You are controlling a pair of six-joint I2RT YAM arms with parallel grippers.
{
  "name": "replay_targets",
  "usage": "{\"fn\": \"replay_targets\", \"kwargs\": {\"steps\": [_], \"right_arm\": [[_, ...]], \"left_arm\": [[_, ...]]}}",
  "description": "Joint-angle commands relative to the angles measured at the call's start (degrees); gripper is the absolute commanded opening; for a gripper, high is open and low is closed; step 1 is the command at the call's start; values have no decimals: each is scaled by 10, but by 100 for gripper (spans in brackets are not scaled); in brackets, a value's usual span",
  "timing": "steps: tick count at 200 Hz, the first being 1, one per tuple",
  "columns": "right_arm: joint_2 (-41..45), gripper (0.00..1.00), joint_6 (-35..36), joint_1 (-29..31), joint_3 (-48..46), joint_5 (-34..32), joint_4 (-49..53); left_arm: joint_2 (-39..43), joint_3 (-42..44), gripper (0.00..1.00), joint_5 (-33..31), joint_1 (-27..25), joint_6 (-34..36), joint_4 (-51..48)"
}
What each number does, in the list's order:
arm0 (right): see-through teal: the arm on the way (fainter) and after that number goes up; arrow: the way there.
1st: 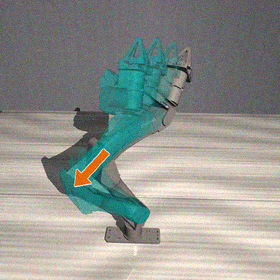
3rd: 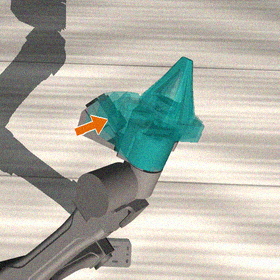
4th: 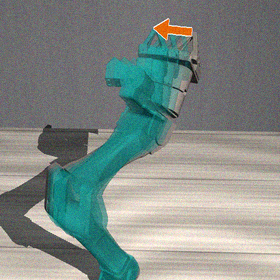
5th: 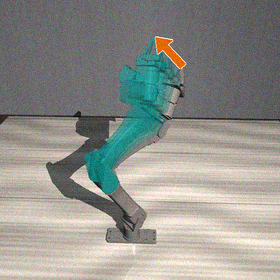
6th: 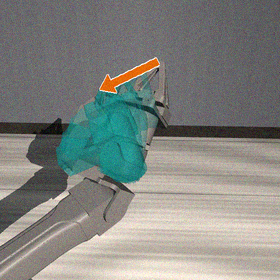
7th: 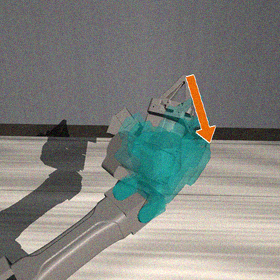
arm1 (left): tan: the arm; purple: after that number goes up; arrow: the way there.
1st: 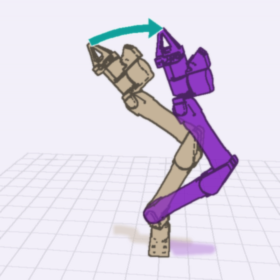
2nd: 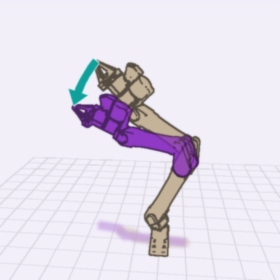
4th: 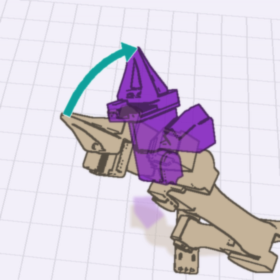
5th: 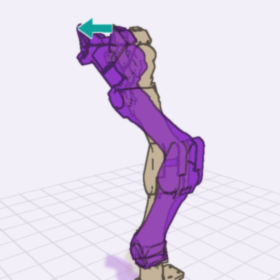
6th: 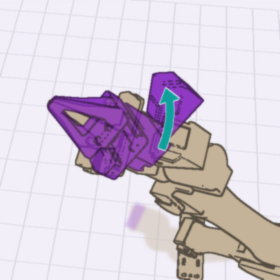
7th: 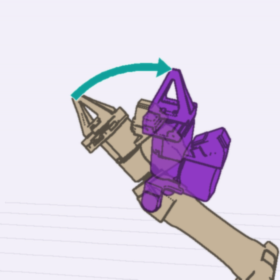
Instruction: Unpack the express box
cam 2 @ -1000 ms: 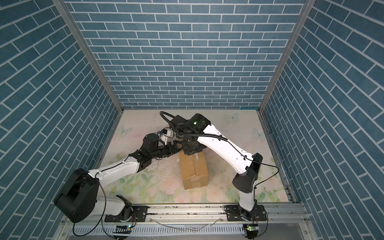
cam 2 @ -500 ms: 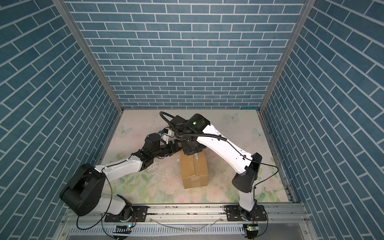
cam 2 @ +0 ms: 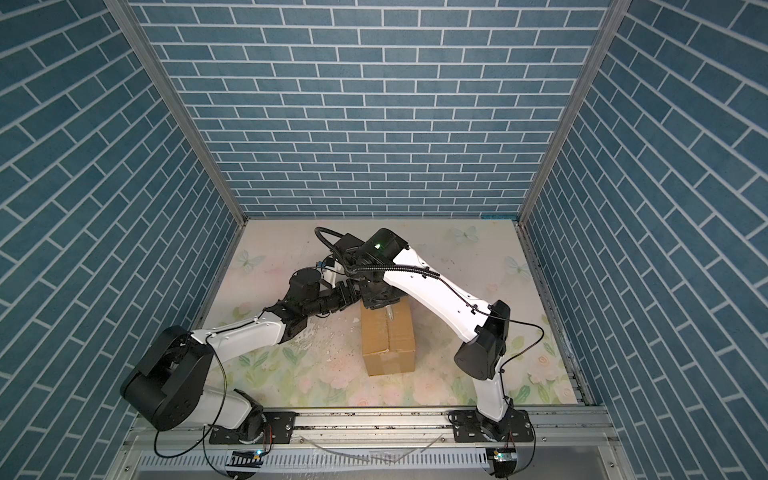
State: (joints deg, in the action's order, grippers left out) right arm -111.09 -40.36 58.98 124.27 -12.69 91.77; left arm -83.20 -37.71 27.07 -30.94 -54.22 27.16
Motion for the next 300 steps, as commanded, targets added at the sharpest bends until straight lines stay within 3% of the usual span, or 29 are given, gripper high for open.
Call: {"fn": "replay_targets", "kwargs": {"steps": [1, 56, 210, 300], "right_arm": [[-13, 0, -29, 0, 39, -36, 85], [-32, 0, -30, -5, 60, -41, 107], [-5, 0, -43, -7, -27, -17, 107], [22, 0, -56, -5, -72, 47, 108]], "left_arm": [[-5, 18, 69, -18, 2, 5, -24], [-4, 23, 68, -26, -1, 3, -22], [2, 17, 67, -52, -12, 3, -33], [23, 23, 66, -114, -29, 2, -42]]}}
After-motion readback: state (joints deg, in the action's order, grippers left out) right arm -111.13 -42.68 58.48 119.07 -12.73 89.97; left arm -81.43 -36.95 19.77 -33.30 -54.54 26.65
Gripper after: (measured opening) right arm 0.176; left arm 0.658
